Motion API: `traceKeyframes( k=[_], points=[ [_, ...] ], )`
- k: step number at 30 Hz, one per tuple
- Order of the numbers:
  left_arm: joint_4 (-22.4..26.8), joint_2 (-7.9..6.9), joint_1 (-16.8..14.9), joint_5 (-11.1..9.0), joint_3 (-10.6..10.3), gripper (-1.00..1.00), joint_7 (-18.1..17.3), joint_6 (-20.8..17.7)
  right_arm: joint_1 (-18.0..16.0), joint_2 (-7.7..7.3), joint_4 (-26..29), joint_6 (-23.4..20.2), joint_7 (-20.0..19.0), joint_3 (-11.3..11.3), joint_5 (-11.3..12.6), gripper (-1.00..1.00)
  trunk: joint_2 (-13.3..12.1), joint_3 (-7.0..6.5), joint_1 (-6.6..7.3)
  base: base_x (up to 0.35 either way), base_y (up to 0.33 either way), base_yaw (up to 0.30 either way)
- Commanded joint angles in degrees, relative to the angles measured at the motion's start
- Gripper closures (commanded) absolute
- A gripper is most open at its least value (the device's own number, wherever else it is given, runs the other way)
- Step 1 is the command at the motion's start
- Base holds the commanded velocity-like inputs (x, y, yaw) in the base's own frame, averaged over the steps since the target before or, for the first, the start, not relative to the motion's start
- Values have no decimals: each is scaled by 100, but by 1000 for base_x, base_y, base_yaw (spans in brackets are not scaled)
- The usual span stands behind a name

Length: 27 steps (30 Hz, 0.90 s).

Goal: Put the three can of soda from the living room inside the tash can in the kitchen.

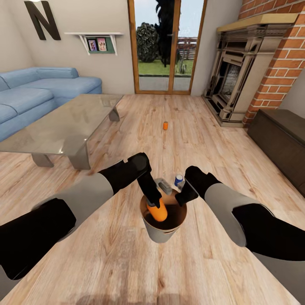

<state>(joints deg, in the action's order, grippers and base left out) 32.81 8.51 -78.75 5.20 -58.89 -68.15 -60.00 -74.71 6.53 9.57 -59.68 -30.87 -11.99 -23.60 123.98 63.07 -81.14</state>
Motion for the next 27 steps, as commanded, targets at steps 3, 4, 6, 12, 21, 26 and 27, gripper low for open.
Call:
traceKeyframes(
  k=[3, 4, 6, 12, 21, 26, 27],
  points=[
    [9, 1, 111, 0, -5, 100, 39, 0, -11, 24, -9, -32, -15, 78, 154, 100, 0, -1, 1, 0, 0, 0],
    [11, 1, 158, 0, -6, 100, 101, 0, -14, 34, -12, -32, -14, 80, 154, 100, 0, -1, 1, 0, 0, 0],
    [13, 2, 219, -1, -4, 100, 229, 0, -26, 43, -16, -32, -15, 81, 154, 100, 0, -1, 1, 0, 0, 0],
    [13, 2, 259, -2, -4, 100, 318, 0, -122, 64, -110, -32, -15, 90, 154, 100, 0, -1, 1, 0, 0, 0],
    [-1, 1, 348, -2, -8, 100, 423, 0, -156, 85, -137, -32, -15, 91, 154, 100, 0, -1, 1, 0, 0, 0],
    [-9, 1, 387, -2, -8, 100, 641, 0, -158, 86, -139, -32, -15, 91, 154, 100, 0, -1, 1, 0, 0, 0],
    [-10, 1, 389, -2, -8, 100, 652, 0, -158, 86, -139, -32, -15, 91, 154, 100, 0, -1, 1, 0, 0, 0]
  ],
)
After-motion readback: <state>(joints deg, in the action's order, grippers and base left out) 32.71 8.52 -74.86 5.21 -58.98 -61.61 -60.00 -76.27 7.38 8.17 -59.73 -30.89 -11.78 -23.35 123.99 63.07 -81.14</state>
